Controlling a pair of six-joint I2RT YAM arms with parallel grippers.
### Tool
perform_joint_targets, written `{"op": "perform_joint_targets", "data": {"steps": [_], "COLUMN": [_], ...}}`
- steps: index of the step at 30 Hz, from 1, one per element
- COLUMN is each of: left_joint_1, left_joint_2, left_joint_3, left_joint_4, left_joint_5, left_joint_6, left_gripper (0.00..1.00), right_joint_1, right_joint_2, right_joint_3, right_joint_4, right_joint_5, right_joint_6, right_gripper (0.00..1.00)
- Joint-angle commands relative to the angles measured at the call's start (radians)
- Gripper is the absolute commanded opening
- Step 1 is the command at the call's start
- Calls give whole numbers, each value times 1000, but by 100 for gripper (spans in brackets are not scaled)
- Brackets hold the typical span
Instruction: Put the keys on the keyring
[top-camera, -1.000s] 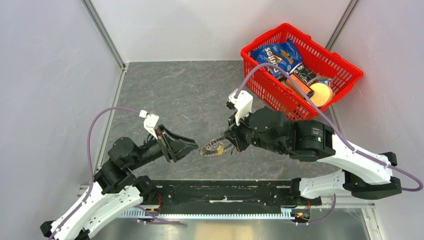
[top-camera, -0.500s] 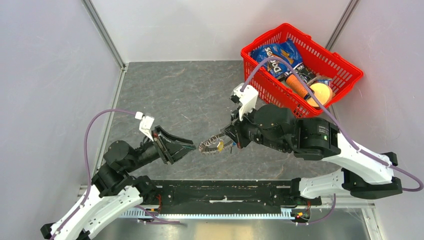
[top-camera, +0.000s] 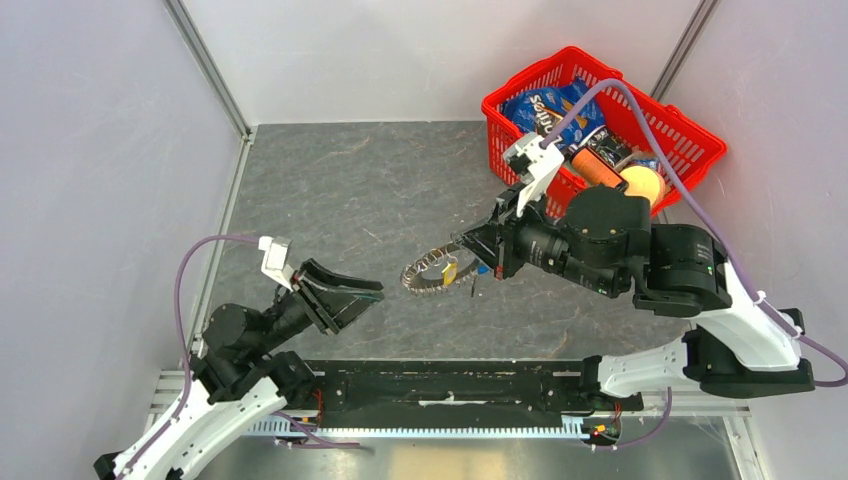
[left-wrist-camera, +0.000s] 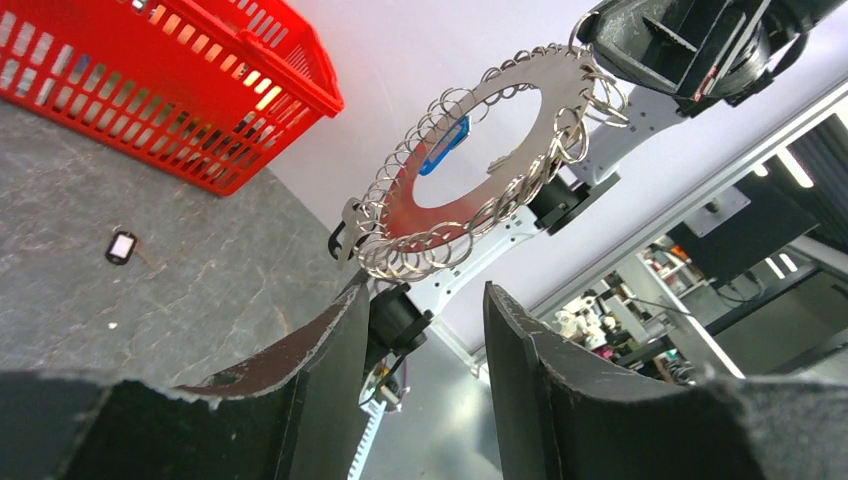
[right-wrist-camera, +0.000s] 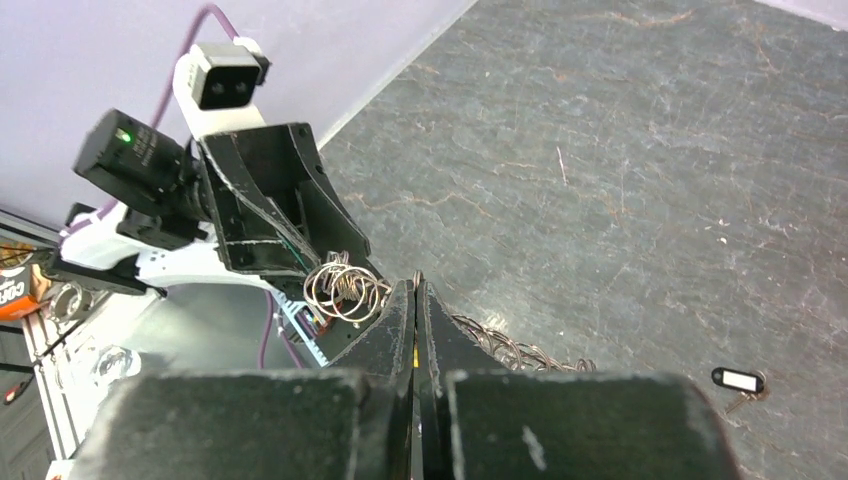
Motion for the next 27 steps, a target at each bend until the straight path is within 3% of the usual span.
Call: {"op": "perform_joint_targets", "data": {"steps": [1, 15, 27], "left_joint_1": [2, 2, 2], "left_joint_2": [-33, 84, 112], "left_joint_3": [-71, -232, -233], "left_joint_4": [177, 616, 686], "left_joint_5": [-44, -13, -31], "left_joint_6": [-109, -232, -215], "left_gripper": [51, 52, 52], "right_joint_1": [5, 5, 5], "right_joint_2": [10, 75, 90], "right_joint_3": [75, 271, 337], "right_joint_4": [32, 29, 20], "right_joint_5": [20, -19, -96], "right_joint_6": [11, 11, -5], "right_gripper": [0, 0, 0]}}
